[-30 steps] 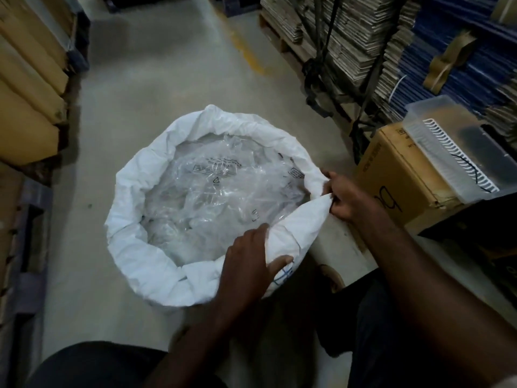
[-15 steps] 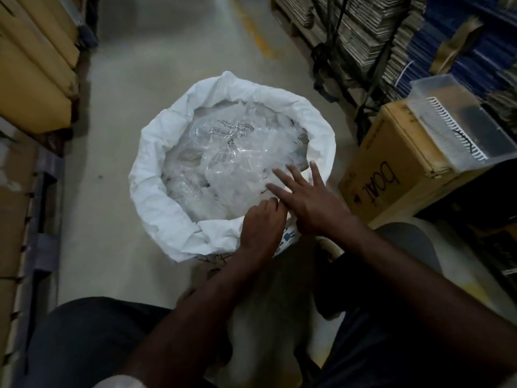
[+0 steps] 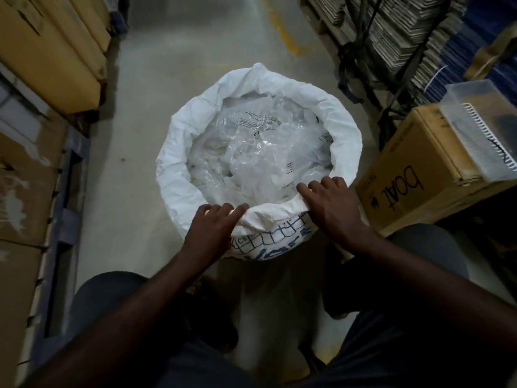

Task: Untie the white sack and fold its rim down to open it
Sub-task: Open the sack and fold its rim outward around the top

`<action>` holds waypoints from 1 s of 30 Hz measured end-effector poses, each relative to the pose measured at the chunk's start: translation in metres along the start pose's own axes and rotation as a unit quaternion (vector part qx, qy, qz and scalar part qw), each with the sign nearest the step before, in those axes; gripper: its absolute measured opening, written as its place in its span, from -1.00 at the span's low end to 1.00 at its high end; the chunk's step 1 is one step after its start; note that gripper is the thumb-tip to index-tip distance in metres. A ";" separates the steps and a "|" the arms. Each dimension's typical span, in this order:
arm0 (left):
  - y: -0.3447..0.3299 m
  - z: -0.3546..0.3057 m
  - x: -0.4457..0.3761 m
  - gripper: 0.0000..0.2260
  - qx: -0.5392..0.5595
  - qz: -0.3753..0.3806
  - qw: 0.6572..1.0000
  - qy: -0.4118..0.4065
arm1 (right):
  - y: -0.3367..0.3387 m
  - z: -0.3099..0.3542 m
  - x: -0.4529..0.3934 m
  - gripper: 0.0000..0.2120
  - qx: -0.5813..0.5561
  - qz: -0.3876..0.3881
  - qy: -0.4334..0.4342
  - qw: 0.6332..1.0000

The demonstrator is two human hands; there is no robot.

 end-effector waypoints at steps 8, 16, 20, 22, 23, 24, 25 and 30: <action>-0.006 -0.027 0.009 -0.56 0.009 -0.167 0.986 -0.003 | 0.008 0.097 -0.009 -0.23 -0.040 0.084 0.102 0.990; 0.004 -0.001 0.022 -0.35 0.114 -0.055 0.986 -0.111 | 0.009 0.104 -0.027 -0.65 -0.030 0.008 0.145 0.989; 0.016 0.038 0.021 -0.41 0.060 0.046 0.987 -0.144 | -0.001 0.116 -0.021 -0.75 -0.016 -0.065 0.135 0.989; 0.020 0.052 0.021 -0.28 0.050 0.104 0.982 -0.148 | -0.001 0.121 -0.020 -0.78 -0.021 -0.070 0.125 0.989; 0.025 0.058 0.022 -0.22 0.070 0.110 0.980 -0.152 | -0.001 0.121 -0.020 -0.80 -0.024 -0.064 0.120 0.990; 0.029 0.064 0.023 -0.21 0.103 0.094 0.977 -0.161 | -0.003 0.120 -0.019 -0.81 -0.022 -0.056 0.116 0.991; 0.031 0.070 0.023 -0.23 0.125 0.074 0.975 -0.169 | -0.005 0.118 -0.018 -0.80 -0.018 -0.049 0.116 0.992; 0.024 0.091 0.021 0.13 -0.074 0.055 0.985 -0.147 | -0.004 0.115 -0.012 -0.69 -0.024 -0.030 0.134 0.990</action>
Point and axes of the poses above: each hand's wrist, its own x-axis away from the middle knuckle, its own y-axis out of the back of the hand, z = x × y, the point moved 3 cm from there along -x, towards the middle knuckle, and after that the axes turned 11 degrees about z, right-handed, at the moved point
